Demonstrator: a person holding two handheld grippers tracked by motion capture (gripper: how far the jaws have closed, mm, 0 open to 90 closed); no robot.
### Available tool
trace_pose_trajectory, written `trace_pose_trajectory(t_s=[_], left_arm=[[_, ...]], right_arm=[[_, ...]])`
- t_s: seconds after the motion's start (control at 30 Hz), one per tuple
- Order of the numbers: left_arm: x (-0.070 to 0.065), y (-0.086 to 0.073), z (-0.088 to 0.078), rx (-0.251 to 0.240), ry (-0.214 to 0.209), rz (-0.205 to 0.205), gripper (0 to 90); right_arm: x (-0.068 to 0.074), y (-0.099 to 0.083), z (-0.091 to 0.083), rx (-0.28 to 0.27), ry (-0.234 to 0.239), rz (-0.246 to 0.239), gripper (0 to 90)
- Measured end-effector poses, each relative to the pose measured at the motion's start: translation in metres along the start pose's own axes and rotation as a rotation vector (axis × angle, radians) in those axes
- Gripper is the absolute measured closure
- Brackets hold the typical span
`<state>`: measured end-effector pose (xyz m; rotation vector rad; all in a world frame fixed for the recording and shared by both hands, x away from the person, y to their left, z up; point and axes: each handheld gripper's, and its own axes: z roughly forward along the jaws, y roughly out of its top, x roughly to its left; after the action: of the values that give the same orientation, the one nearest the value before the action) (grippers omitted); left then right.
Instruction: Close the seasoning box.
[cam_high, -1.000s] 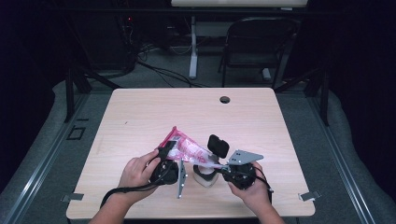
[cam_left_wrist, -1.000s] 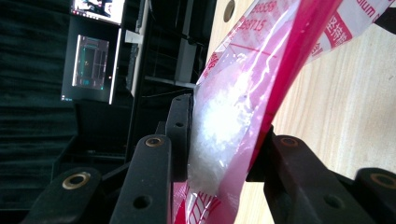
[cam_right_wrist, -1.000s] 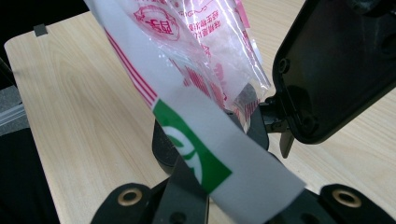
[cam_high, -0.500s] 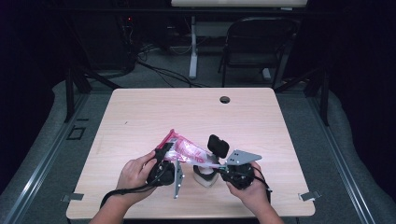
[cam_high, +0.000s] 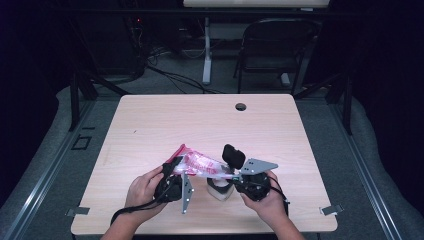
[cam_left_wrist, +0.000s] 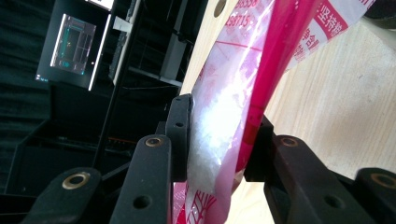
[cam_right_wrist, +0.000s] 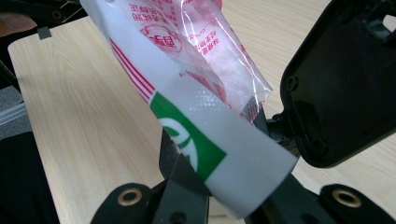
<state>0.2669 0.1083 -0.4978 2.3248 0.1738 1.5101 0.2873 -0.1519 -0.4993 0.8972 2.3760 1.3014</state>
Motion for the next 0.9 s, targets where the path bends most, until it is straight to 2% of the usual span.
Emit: trace_pose_trajectory(t_s=[0.1,0.3,0.9], left_arm=[[0.0,-0.003,0.0,-0.004,-0.006,-0.015,70.6],[-0.003,-0.01,0.003,-0.021,-0.035,-0.089,70.5],[-0.012,-0.022,0.013,-0.028,-0.134,-0.204,70.2]], right_arm=[[0.001,0.002,0.001,0.0,0.001,0.003,90.0],[0.004,0.004,0.004,0.013,0.001,-0.007,90.0],[0.007,0.007,0.008,0.014,0.004,-0.018,90.0]])
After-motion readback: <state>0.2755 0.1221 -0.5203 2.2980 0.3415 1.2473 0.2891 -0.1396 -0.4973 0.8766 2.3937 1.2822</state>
